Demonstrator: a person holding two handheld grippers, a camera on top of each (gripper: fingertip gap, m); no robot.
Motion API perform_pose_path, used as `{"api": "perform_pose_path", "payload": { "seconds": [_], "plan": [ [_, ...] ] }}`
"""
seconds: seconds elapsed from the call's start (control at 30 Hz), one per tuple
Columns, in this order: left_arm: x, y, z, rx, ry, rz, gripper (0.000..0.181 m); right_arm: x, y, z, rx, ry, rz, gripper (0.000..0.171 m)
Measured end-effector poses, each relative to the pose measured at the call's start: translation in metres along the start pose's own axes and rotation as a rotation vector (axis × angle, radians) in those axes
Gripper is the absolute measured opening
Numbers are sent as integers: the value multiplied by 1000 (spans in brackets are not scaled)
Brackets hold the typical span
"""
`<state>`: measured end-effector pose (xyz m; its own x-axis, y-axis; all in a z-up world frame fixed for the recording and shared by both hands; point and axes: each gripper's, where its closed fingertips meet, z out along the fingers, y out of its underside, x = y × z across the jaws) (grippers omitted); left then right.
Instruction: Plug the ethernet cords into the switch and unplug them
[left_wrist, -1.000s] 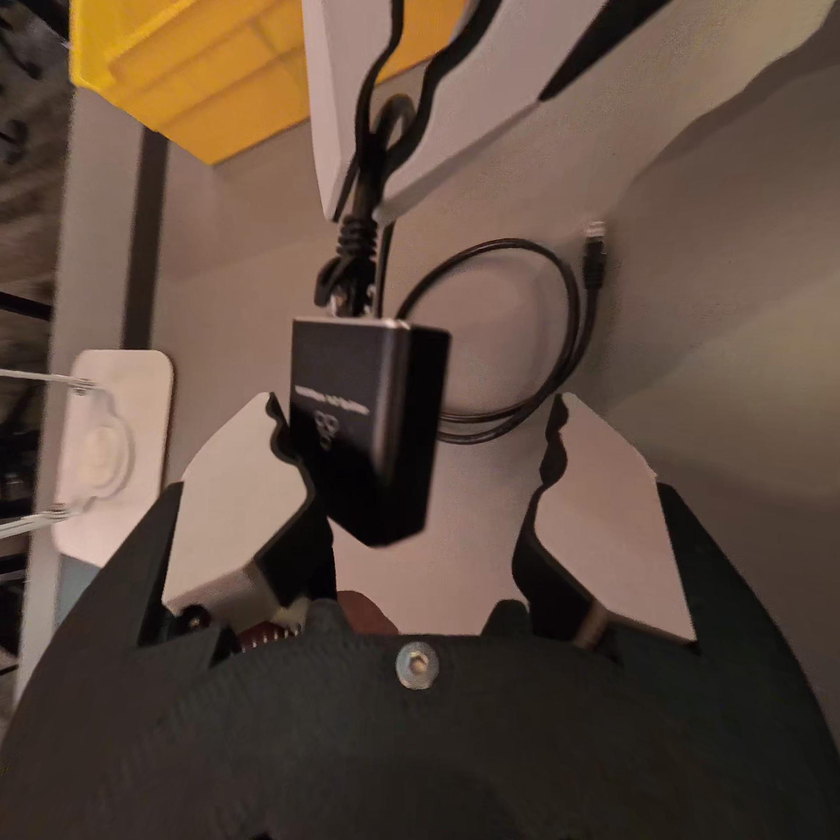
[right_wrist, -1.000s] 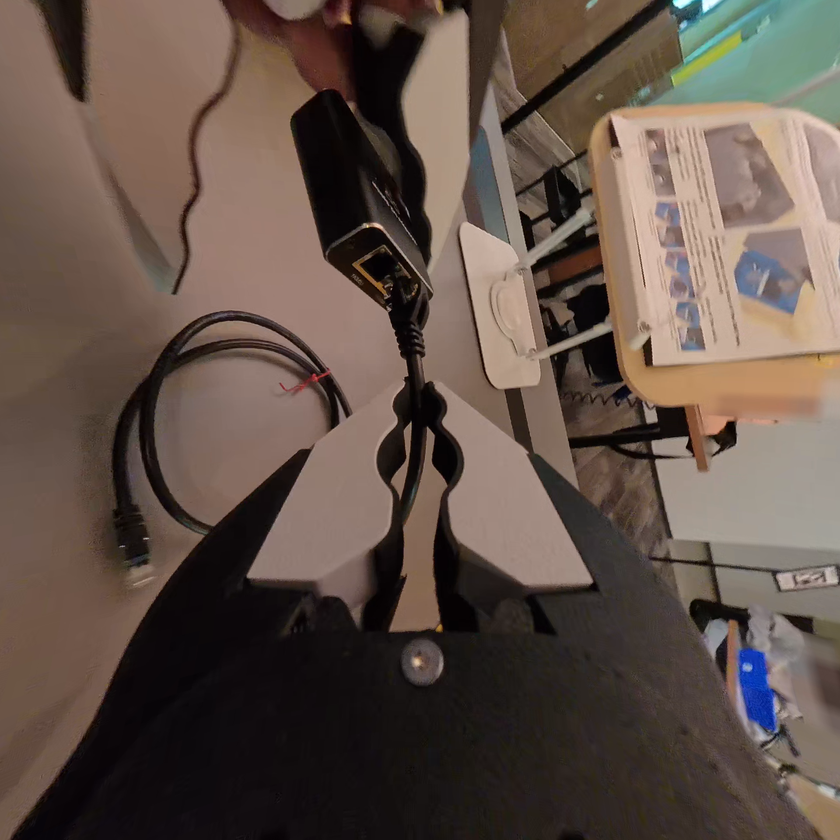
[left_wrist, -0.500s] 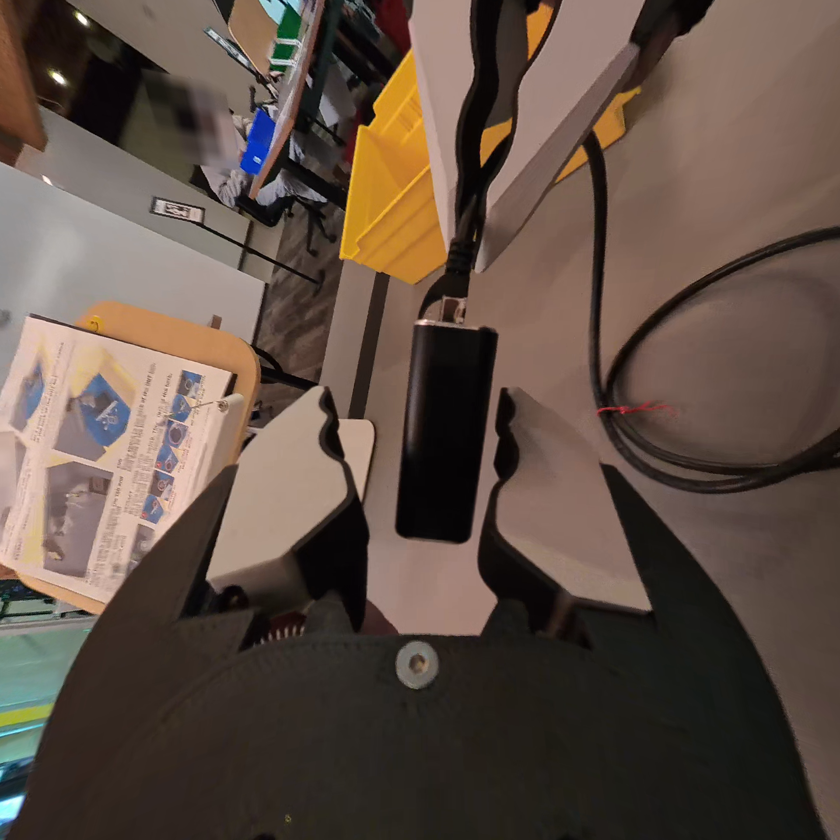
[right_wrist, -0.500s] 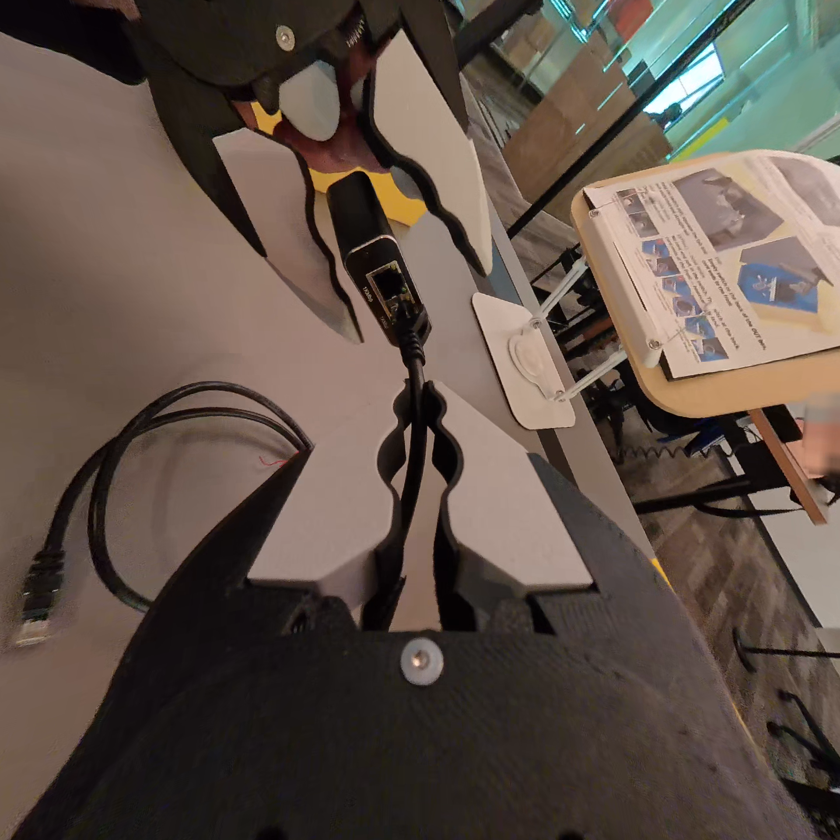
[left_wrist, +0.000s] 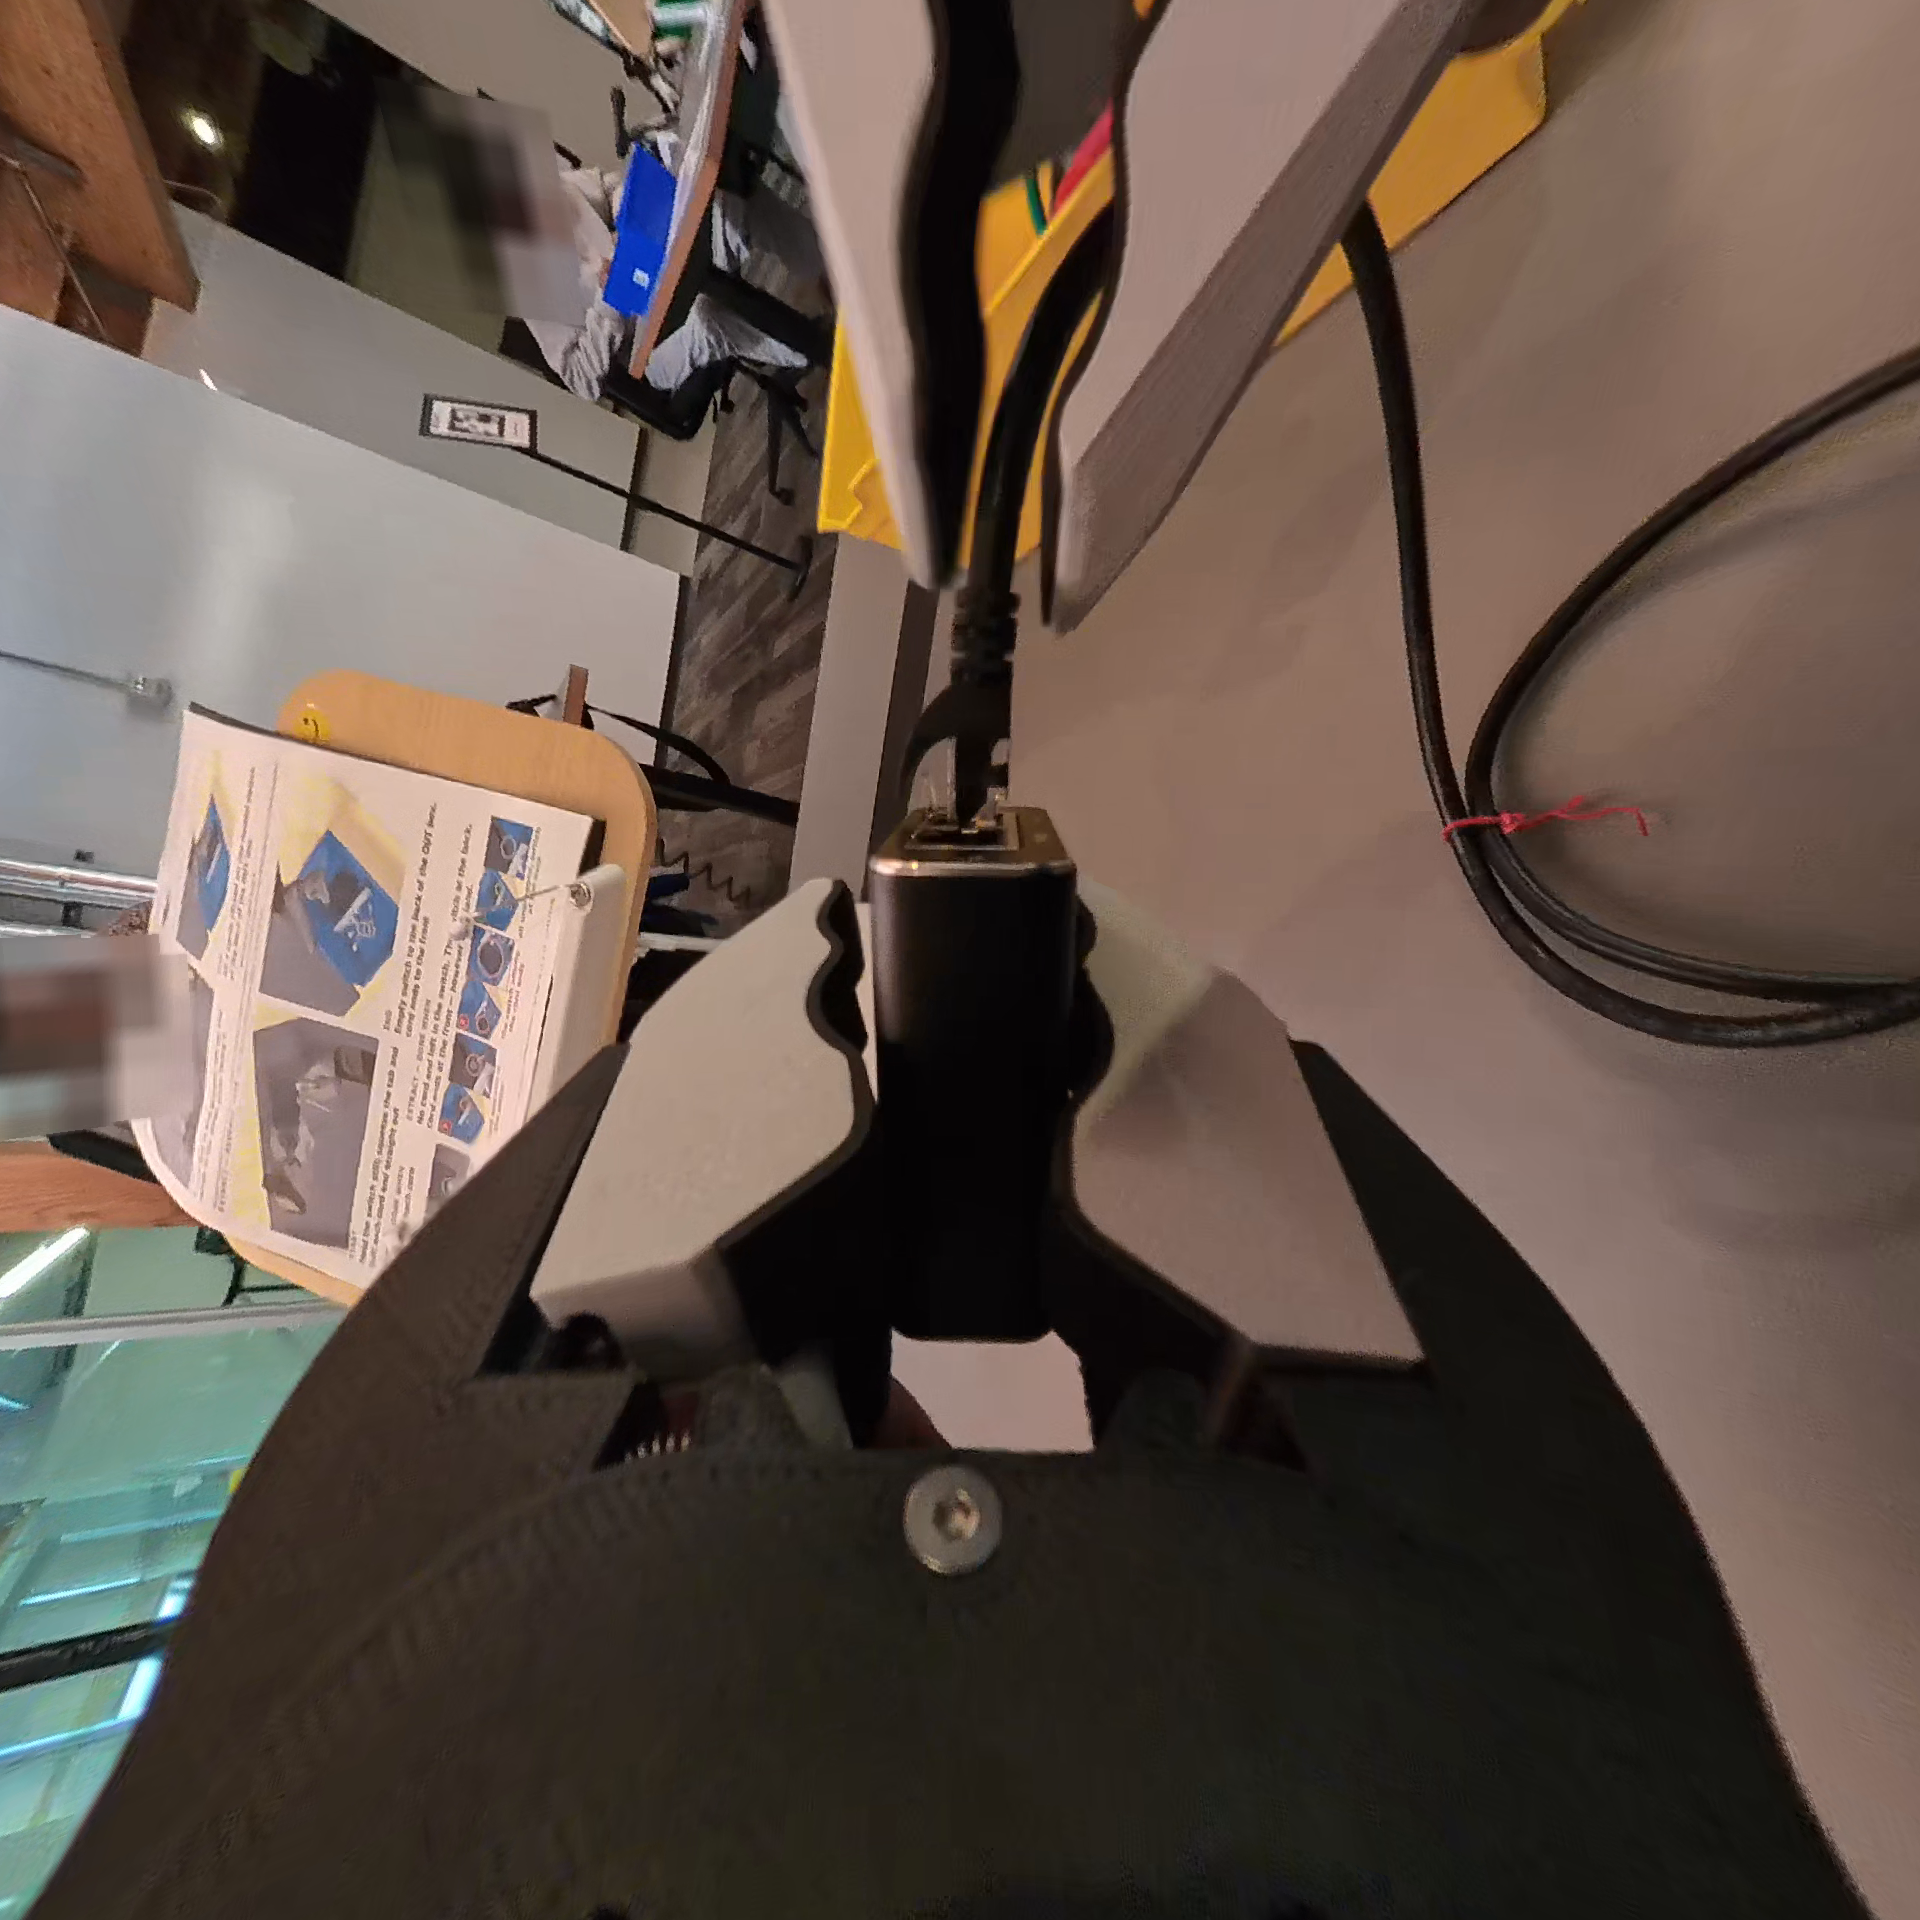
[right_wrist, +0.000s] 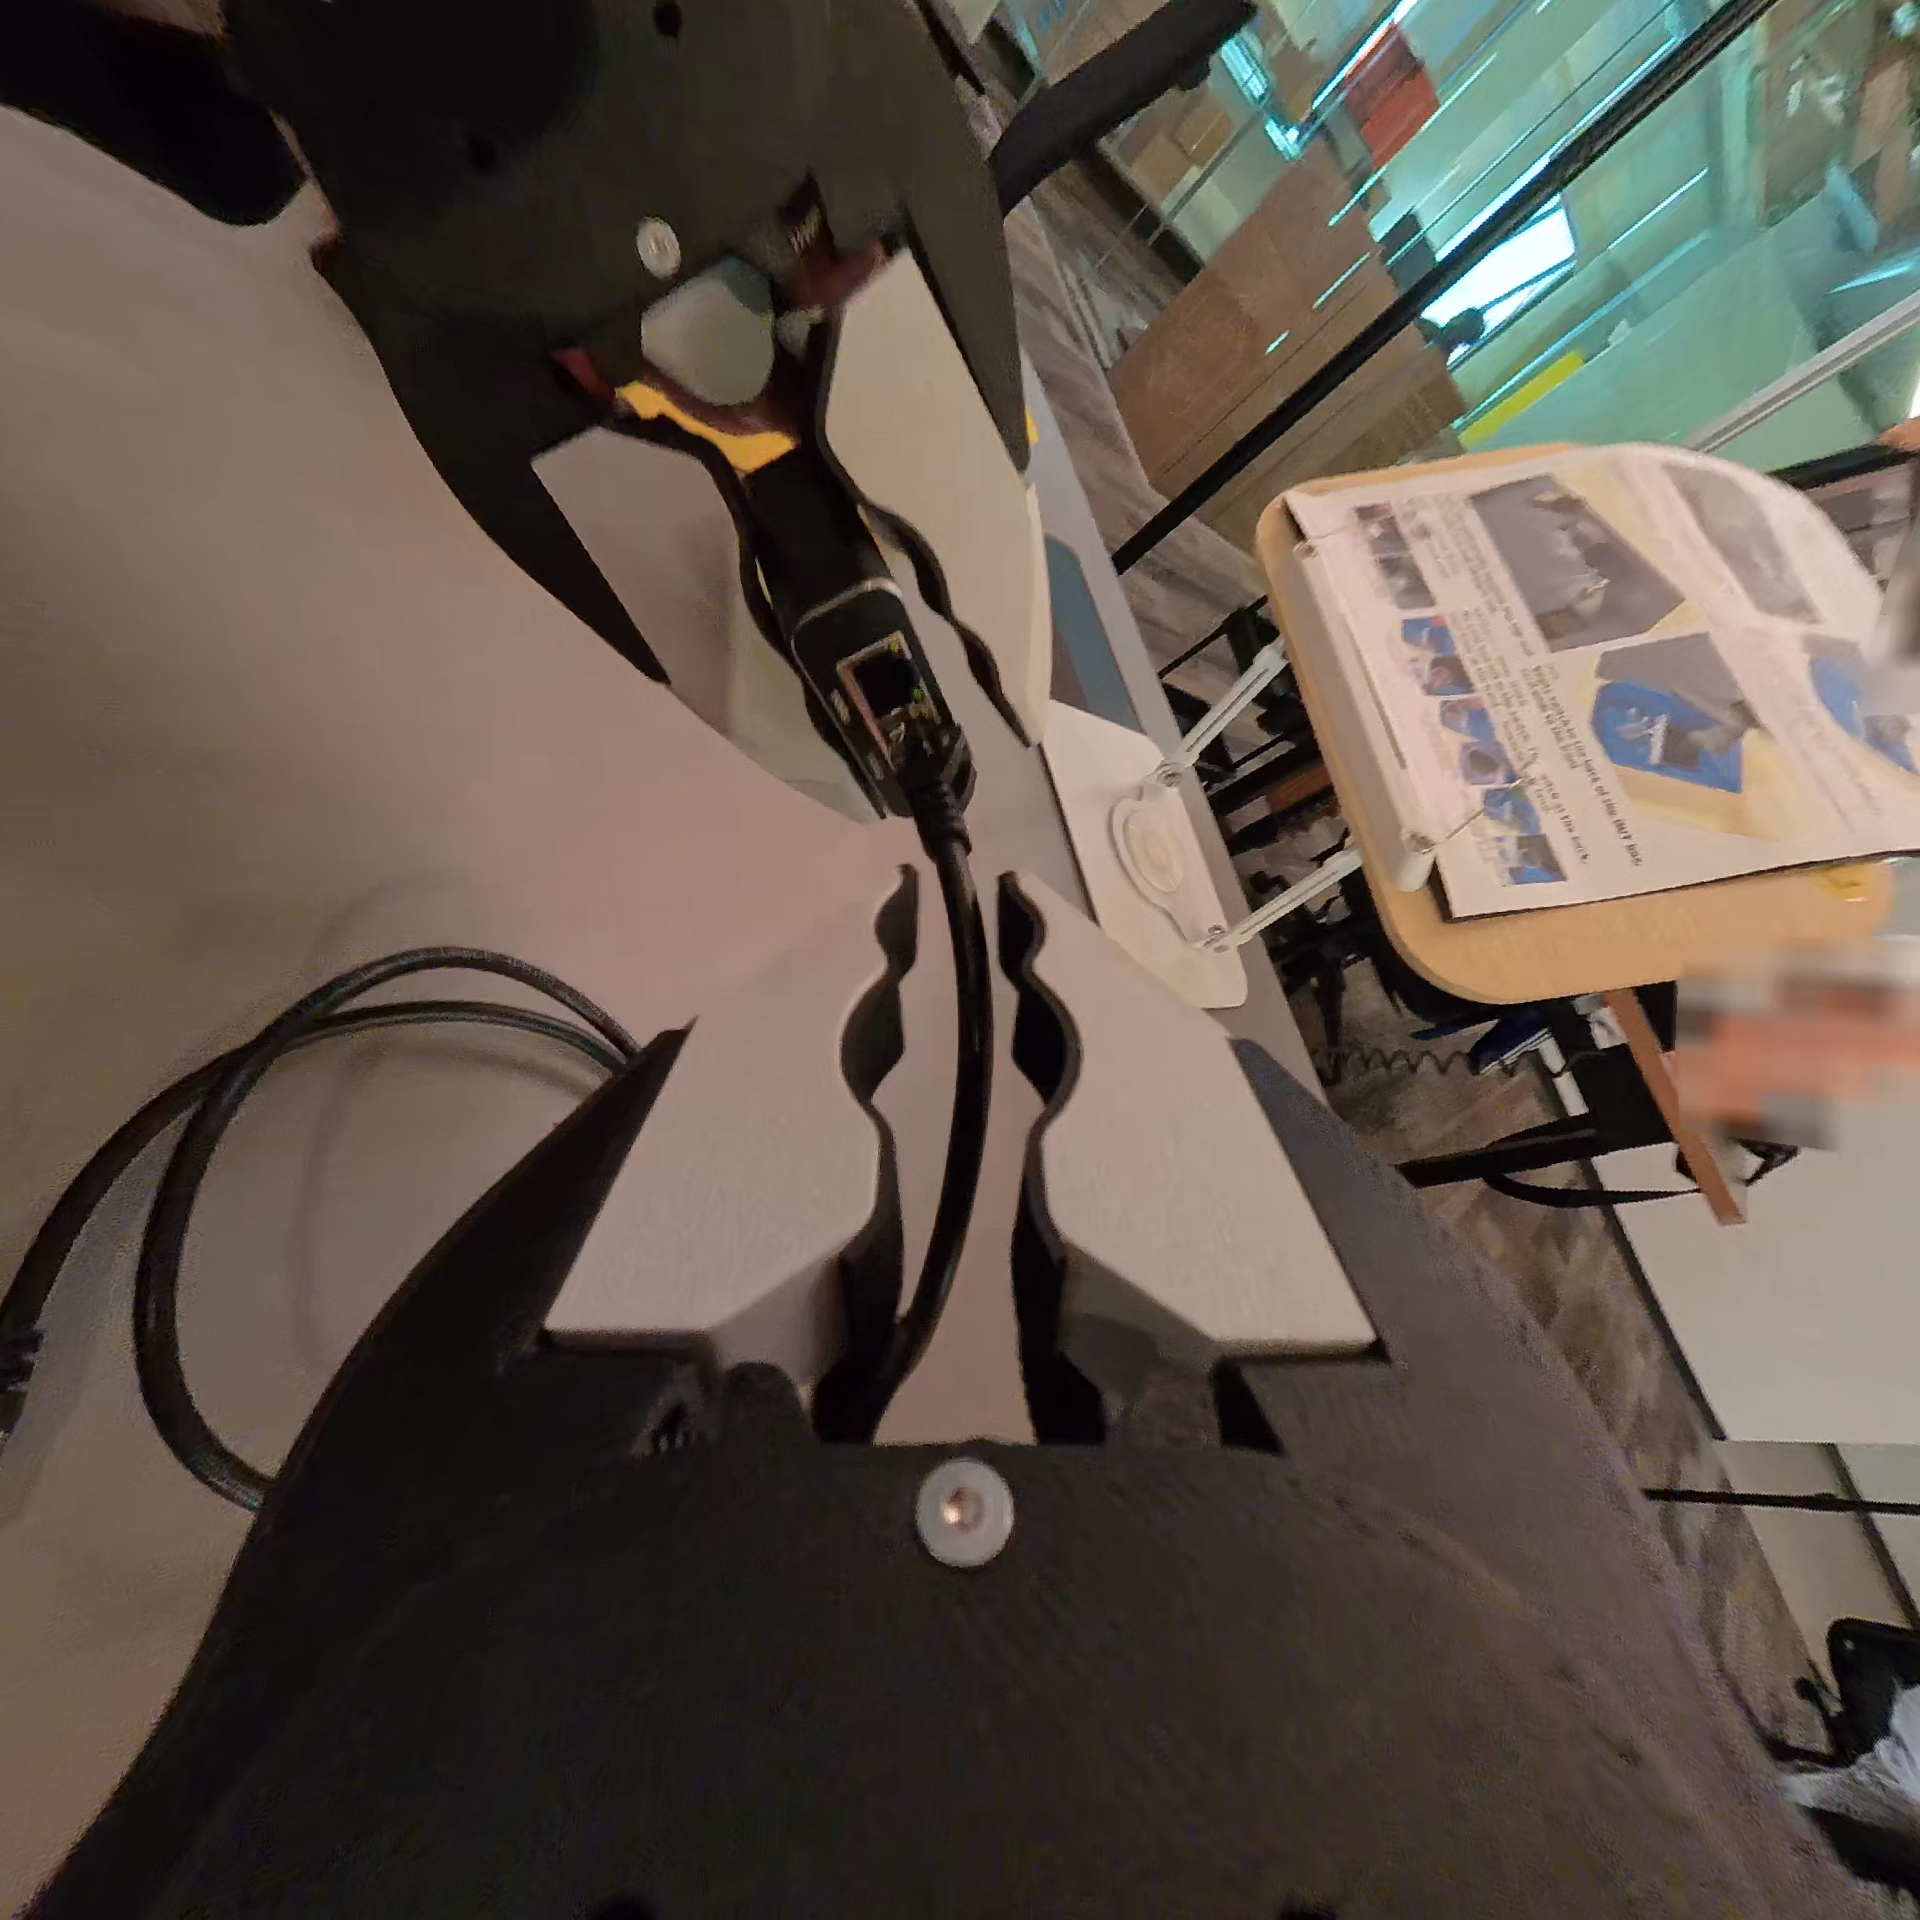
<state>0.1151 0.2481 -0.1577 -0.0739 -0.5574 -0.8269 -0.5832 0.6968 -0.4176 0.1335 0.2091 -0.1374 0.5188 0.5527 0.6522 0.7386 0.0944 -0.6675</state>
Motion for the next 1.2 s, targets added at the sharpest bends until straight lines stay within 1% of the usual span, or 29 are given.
{"api": "perform_pose_path", "payload": {
  "seconds": [0.03,0.1,0.2,0.23,0.27,0.37,0.43,0.47,0.5,0.53,0.6,0.67,0.83,0.93,1.0,1.2],
  "plan": [
    [1,1,0,-12,6,6,34,2,-4,-2,5,17,-15,19],
    [1,1,0,-15,1,8,33,2,-8,-5,-13,34,-86,24],
    [2,-6,-2,-9,-1,32,33,-1,-6,0,-76,43,-187,25],
    [3,-9,-3,-3,9,24,33,-2,-4,3,-92,38,-200,19],
    [3,-12,-4,2,12,23,33,-3,-1,5,-106,32,-207,7],
    [4,-13,-5,9,18,22,33,-4,1,6,-114,17,-226,6],
    [10,-15,-9,21,78,7,32,-4,-2,4,-102,30,-274,6],
    [14,-15,-10,7,124,4,42,-4,-3,3,-103,45,-310,6],
    [19,-14,-12,-7,190,-12,63,-4,-3,2,-108,59,-349,5],
    [21,-16,-15,-6,247,-42,77,-4,-4,2,-114,73,-391,5],
    [26,-25,-24,44,398,-101,87,-8,-7,1,-113,82,-484,5],
    [32,-27,-32,36,562,-144,103,-12,-11,1,-101,80,-541,4],
    [40,-29,-32,45,819,-166,97,-9,-23,-3,-63,124,-626,5],
    [53,-30,-40,44,957,-164,80,-7,-27,-4,-48,142,-649,5],
    [58,-31,-40,43,992,-166,78,-7,-27,-4,-42,137,-651,5],
    [59,-28,-35,29,1006,-160,78,-7,-22,-2,-39,141,-650,5]
  ]
}}
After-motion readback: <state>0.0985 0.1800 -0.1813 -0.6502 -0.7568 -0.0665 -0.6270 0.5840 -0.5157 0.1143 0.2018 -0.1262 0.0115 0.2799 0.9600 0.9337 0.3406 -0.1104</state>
